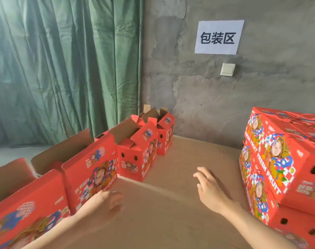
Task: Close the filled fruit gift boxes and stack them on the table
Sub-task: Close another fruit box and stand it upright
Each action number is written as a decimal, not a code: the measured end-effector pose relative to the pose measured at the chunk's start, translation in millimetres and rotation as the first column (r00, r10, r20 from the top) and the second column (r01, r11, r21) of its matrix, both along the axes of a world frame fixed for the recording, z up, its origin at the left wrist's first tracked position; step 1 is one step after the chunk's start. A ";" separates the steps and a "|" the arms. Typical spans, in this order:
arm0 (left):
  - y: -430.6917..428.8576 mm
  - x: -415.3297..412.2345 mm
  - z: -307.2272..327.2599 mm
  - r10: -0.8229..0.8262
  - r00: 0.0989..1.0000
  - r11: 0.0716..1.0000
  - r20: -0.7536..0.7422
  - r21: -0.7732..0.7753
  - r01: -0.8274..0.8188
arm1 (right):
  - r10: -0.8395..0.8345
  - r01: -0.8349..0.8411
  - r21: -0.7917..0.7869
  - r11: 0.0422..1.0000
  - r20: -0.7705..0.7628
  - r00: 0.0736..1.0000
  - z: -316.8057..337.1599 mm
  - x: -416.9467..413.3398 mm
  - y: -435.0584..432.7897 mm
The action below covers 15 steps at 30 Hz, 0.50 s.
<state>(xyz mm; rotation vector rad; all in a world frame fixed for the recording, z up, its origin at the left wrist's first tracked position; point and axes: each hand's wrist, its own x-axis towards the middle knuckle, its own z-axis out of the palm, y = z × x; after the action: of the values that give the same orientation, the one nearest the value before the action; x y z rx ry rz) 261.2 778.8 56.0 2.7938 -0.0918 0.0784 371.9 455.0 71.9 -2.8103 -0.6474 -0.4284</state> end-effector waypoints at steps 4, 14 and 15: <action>49.8 4.0 6.0 0.056 0.988 0.998 0.143 0.006 -0.057 | 0.057 -0.067 -0.071 0.995 -0.131 0.990 -16.6 -1.1 83.2; 99.5 138.2 41.0 0.159 0.987 0.878 -0.033 0.463 -0.126 | 0.043 -0.065 -0.046 0.997 -0.386 0.922 -33.8 48.5 239.7; 107.4 149.8 36.2 0.184 0.980 0.866 -0.073 0.484 -0.127 | 0.031 -0.058 -0.056 0.997 -0.404 0.914 -39.3 59.0 249.0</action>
<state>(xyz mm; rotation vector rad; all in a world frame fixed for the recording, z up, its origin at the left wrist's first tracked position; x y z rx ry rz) 411.0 886.2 92.2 3.2909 0.1698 -0.0822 431.0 704.0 32.6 -2.8092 -0.6376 0.1871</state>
